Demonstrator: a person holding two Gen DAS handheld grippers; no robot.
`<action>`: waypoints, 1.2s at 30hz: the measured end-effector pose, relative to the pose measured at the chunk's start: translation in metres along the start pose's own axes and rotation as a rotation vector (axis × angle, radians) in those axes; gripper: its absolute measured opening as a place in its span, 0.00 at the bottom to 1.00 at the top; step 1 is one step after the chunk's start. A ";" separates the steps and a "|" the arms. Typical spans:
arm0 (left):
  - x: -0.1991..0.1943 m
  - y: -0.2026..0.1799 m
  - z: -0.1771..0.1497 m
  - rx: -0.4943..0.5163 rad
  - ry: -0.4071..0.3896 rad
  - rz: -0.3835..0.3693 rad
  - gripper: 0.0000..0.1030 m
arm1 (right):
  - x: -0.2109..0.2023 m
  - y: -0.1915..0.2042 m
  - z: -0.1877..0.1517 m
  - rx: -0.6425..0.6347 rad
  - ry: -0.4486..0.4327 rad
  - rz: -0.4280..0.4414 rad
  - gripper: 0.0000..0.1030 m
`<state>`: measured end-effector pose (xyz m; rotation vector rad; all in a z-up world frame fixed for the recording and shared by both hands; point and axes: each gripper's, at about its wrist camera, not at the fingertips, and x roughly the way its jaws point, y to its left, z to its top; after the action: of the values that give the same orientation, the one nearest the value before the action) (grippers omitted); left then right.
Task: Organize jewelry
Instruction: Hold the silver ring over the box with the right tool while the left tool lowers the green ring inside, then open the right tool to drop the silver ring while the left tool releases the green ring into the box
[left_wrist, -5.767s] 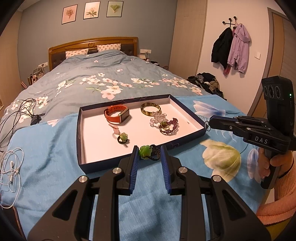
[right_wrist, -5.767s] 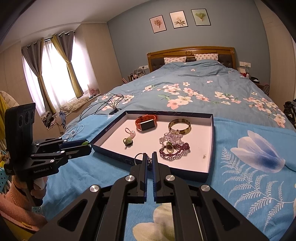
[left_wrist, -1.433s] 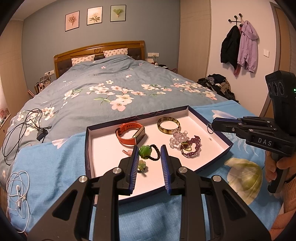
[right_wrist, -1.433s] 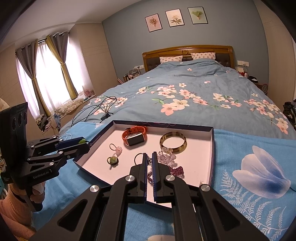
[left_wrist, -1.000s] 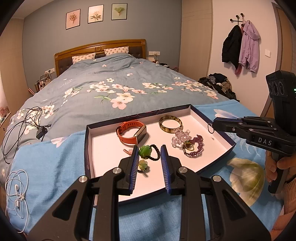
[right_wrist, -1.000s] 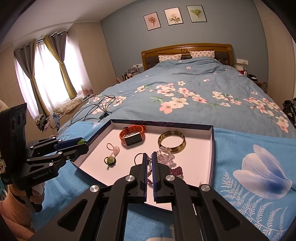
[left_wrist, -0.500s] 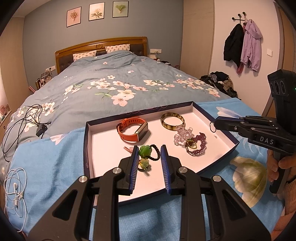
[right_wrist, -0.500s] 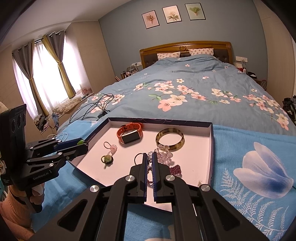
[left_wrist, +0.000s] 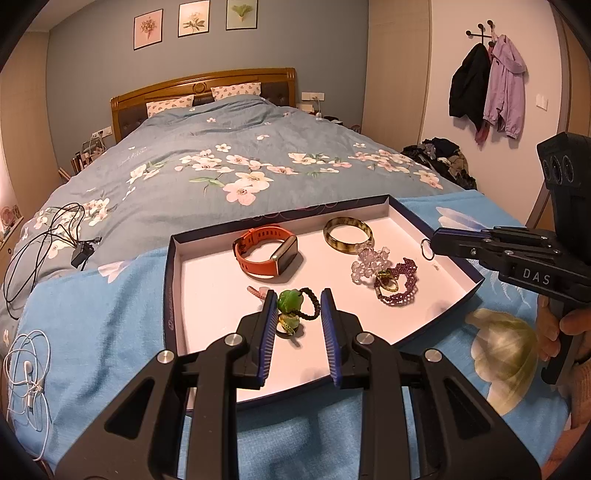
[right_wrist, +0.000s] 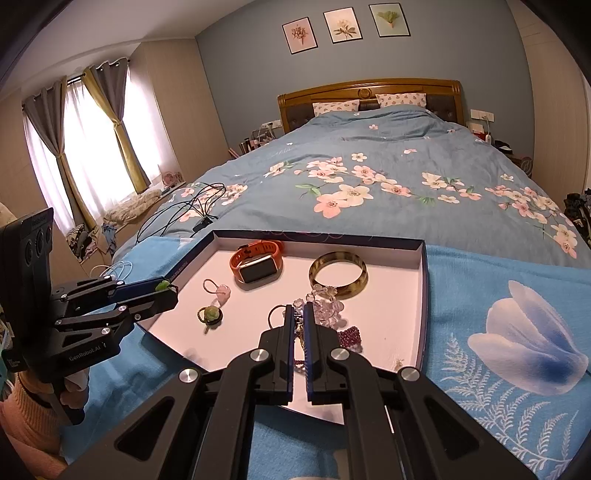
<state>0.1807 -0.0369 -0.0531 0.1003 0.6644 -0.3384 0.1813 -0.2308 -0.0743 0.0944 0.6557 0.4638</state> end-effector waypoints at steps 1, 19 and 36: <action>0.001 0.000 0.000 -0.001 0.001 0.000 0.23 | 0.000 0.000 -0.001 0.000 0.001 -0.001 0.03; 0.026 0.004 -0.007 -0.019 0.065 0.011 0.23 | 0.024 -0.002 0.000 -0.001 0.082 -0.017 0.03; 0.038 0.007 -0.012 -0.039 0.103 0.021 0.39 | 0.042 -0.009 -0.004 0.032 0.138 -0.048 0.17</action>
<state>0.2040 -0.0380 -0.0866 0.0875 0.7711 -0.3018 0.2114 -0.2203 -0.1027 0.0773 0.7990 0.4158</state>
